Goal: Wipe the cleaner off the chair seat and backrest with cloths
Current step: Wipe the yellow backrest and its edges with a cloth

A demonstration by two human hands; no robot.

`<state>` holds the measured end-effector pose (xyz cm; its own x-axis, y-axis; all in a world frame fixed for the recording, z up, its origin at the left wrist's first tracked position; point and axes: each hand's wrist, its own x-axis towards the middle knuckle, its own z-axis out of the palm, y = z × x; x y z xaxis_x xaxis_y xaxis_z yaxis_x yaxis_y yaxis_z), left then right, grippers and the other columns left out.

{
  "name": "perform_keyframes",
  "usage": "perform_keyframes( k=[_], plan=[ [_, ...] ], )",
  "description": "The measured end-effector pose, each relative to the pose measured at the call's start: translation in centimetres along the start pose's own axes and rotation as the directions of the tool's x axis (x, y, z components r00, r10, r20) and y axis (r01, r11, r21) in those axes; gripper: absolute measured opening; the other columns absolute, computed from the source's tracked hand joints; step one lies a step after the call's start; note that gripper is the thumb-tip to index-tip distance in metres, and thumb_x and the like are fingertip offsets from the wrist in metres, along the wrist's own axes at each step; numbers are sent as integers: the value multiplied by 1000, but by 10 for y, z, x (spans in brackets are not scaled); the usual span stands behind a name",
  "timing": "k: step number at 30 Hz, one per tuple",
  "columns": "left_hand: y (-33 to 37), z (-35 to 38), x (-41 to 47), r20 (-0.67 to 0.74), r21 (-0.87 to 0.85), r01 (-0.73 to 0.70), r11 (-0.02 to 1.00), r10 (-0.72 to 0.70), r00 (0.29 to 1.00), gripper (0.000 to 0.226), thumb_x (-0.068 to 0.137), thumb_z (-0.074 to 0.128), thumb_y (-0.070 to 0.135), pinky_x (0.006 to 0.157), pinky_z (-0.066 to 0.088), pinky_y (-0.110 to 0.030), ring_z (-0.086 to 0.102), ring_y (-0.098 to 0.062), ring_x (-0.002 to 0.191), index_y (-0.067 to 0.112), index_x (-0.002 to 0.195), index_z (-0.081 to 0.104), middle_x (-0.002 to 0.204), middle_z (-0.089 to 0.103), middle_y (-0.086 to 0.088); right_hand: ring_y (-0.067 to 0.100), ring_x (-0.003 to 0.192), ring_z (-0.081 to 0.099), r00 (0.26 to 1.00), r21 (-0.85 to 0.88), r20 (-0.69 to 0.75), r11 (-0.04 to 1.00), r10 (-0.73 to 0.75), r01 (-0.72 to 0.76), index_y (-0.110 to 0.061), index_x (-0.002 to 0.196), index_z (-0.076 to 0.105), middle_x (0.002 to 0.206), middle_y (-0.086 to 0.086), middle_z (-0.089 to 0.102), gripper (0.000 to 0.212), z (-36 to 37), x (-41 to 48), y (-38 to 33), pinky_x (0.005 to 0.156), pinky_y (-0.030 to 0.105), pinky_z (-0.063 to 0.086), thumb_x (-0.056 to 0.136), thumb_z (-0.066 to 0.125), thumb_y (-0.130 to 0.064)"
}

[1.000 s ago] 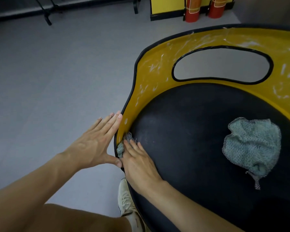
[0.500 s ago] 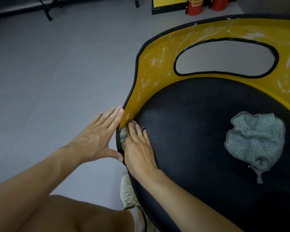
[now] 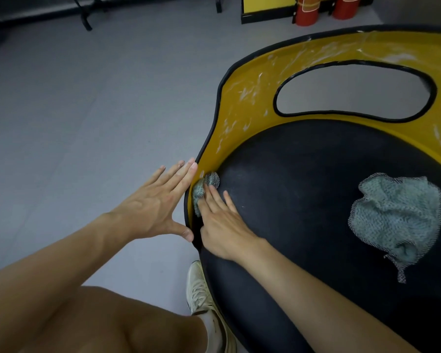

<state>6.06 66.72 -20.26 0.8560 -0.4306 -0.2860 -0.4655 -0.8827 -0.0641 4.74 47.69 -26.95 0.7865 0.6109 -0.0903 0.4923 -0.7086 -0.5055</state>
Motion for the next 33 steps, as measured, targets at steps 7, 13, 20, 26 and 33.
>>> perform_keyframes(
  k=[7, 13, 20, 26, 33],
  plan=[
    [2, -1, -1, -10, 1, -5, 1000, 5, 1000, 142, 63, 40, 103, 123, -11, -40, -32, -12, 148, 20, 152, -32, 161, -35, 3, 17, 154, -15, 996, 125, 41, 989, -80, 74, -8, 158, 11, 169, 11, -5, 73, 4, -24, -4, 124, 51, -9, 93, 44, -16],
    [-4, -1, 1, -15, 59, -33, 998, 34, 999, 141, 64, 37, 102, 122, -14, -38, -32, -15, 148, 18, 152, -33, 161, -37, 2, 16, 154, -13, 994, 36, 70, 996, -80, 77, -6, 159, 9, 169, 11, -4, 76, -1, -8, 7, 123, 51, -11, 93, 42, -25],
    [-3, 0, 3, 5, 49, -18, 999, 18, 1000, 141, 63, 39, 102, 124, -8, -42, -32, -13, 148, 20, 153, -32, 161, -35, 3, 17, 155, -10, 997, 104, 10, 992, 77, -78, -5, 159, 5, 169, 12, -4, 80, -18, 32, 19, 123, 52, -11, 92, 44, -26],
    [-3, -2, 4, 1, 40, -31, 999, 31, 1000, 142, 63, 41, 102, 125, -6, -43, -28, -14, 150, 19, 154, -29, 163, -32, 3, 15, 155, -5, 1000, 243, -2, 970, 19, -18, -4, 158, 12, 169, 10, 2, 77, -1, -3, -9, 123, 52, -10, 91, 48, -19],
    [-4, -1, 5, 4, 36, -29, 999, 29, 1000, 141, 61, 35, 104, 125, -5, -42, -27, -13, 150, 19, 154, -28, 163, -30, 2, 19, 155, -8, 999, 160, 41, 986, 34, -40, -3, 159, 2, 168, 13, -2, 86, -14, 26, 13, 124, 49, -9, 90, 50, -25]
  ],
)
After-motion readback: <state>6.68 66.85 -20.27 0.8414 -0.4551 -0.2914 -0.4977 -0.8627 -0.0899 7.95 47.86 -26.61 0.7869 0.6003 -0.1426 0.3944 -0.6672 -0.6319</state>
